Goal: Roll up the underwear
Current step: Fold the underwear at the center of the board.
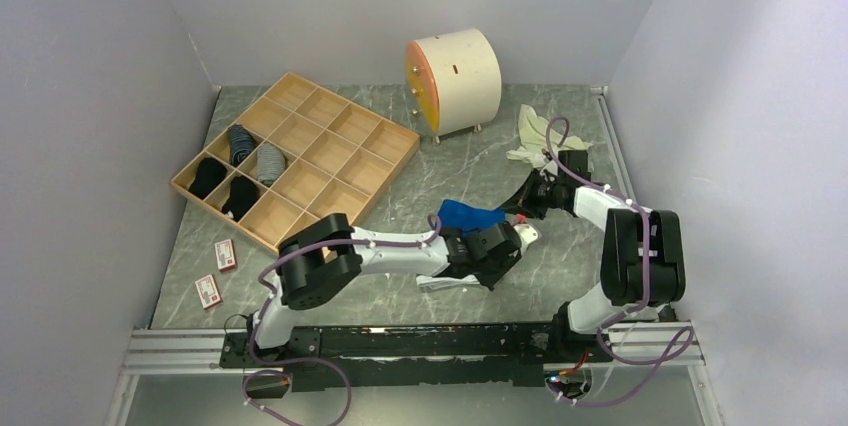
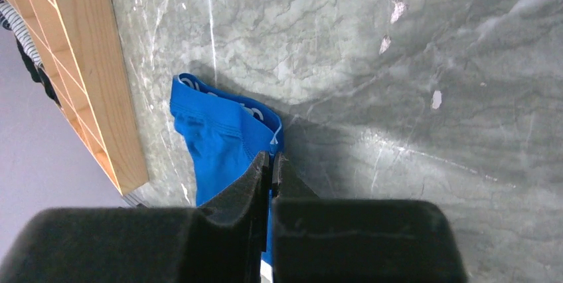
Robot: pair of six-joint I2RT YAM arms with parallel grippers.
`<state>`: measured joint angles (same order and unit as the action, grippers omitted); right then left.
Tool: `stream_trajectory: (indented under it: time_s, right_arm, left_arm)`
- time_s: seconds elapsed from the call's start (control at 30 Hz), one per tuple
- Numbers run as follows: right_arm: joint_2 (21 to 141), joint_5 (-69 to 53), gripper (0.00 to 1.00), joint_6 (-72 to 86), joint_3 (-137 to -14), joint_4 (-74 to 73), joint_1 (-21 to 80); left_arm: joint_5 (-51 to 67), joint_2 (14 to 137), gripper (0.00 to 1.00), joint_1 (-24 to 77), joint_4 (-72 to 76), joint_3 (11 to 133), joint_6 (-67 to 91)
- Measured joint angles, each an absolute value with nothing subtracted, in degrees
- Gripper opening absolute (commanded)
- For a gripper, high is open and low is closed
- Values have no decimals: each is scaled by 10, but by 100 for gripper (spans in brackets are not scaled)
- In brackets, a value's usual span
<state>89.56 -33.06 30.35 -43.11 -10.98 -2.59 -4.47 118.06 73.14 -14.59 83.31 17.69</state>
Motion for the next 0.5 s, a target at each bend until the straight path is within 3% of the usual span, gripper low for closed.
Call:
stream_trajectory:
  time_s: [0.5]
  right_arm:
    - [838, -315, 0, 306, -422, -154, -25]
  left_arm:
    - [82, 1038, 5, 670, 23, 643, 249]
